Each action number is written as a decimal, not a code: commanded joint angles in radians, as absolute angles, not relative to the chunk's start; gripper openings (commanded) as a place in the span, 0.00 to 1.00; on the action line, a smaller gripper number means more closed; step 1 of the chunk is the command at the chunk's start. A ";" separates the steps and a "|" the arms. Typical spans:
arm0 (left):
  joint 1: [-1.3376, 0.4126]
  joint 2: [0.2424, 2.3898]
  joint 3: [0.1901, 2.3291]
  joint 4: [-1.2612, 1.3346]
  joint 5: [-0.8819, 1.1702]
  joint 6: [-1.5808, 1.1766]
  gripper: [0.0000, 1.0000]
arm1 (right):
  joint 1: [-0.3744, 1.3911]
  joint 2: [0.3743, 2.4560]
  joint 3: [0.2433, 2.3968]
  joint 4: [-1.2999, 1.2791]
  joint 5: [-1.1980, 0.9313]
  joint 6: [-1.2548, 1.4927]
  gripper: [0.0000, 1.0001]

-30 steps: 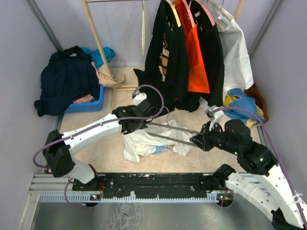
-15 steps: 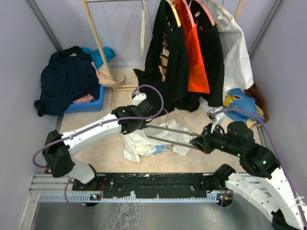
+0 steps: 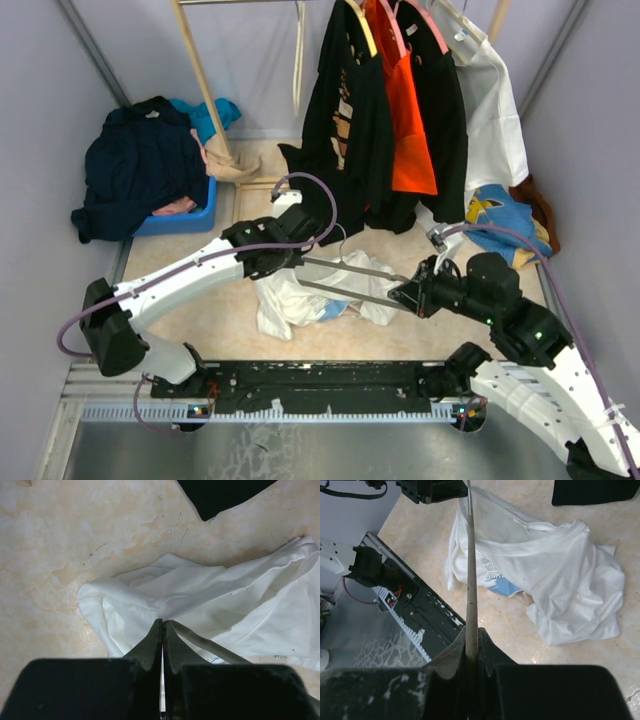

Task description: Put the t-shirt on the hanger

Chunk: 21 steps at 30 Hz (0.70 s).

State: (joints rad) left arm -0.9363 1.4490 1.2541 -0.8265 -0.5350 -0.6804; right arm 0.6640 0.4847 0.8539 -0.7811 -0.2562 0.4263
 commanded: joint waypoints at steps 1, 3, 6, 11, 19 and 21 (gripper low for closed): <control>-0.941 1.405 1.298 -0.836 -0.510 -0.651 0.00 | 0.653 0.474 0.814 -0.619 -0.270 0.466 0.00; -0.942 1.398 1.308 -0.844 -0.507 -0.649 0.00 | 0.654 0.461 0.785 -0.585 -0.250 0.481 0.00; -0.942 1.387 1.313 -0.848 -0.503 -0.646 0.00 | 0.654 0.440 0.745 -0.530 -0.233 0.492 0.00; -0.944 1.379 1.327 -0.856 -0.491 -0.638 0.00 | 0.653 0.440 0.705 -0.483 -0.221 0.488 0.00; -0.952 1.385 1.368 -0.868 -0.484 -0.620 0.00 | 0.653 0.462 0.664 -0.401 -0.260 0.458 0.00; -0.951 1.391 1.382 -0.874 -0.486 -0.614 0.00 | 0.654 0.471 0.655 -0.379 -0.312 0.458 0.00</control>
